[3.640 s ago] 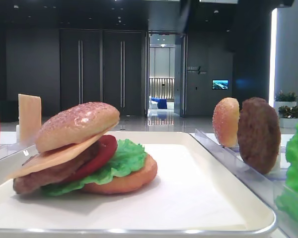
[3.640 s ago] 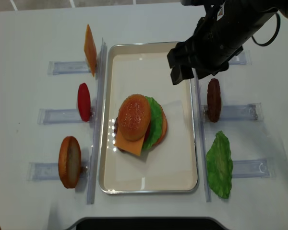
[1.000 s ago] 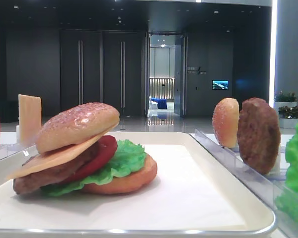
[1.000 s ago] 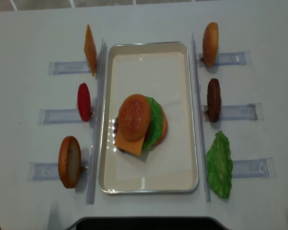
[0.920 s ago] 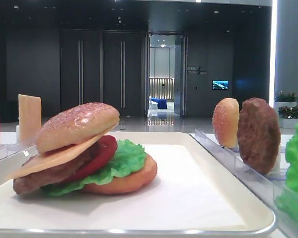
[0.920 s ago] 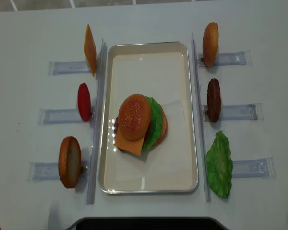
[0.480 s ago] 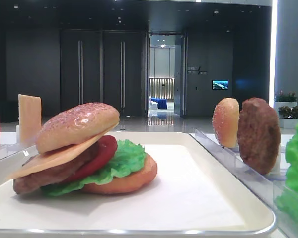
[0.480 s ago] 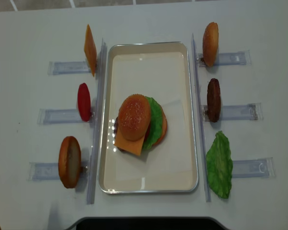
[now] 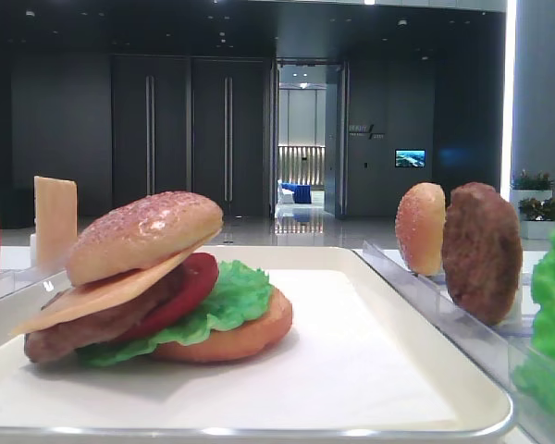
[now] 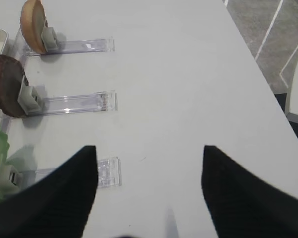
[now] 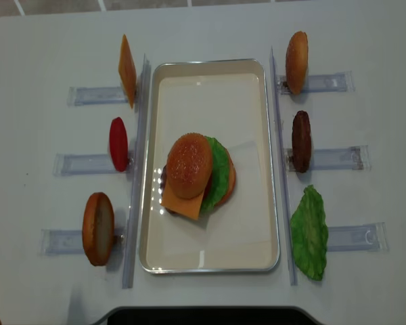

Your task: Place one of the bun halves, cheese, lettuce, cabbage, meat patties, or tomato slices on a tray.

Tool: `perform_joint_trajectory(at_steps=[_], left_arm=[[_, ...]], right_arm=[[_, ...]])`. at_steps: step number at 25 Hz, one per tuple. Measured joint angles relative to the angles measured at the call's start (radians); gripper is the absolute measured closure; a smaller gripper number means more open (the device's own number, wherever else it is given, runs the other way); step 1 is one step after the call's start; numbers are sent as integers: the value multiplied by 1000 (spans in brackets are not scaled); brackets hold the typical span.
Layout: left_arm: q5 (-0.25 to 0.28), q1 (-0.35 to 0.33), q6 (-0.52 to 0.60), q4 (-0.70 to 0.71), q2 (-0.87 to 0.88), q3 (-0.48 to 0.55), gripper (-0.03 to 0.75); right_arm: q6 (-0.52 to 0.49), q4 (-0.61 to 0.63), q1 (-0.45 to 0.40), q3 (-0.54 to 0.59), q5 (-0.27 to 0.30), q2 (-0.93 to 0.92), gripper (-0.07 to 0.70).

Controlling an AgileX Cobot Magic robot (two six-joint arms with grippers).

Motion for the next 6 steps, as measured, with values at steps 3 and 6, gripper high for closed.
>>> perform_joint_trajectory(at_steps=[3,6], left_arm=[[0,0,0,0,0,0,685],[0,0,0,0,0,0,685]], right_arm=[[0,0,0,0,0,0,198],[0,0,0,0,0,0,198]])
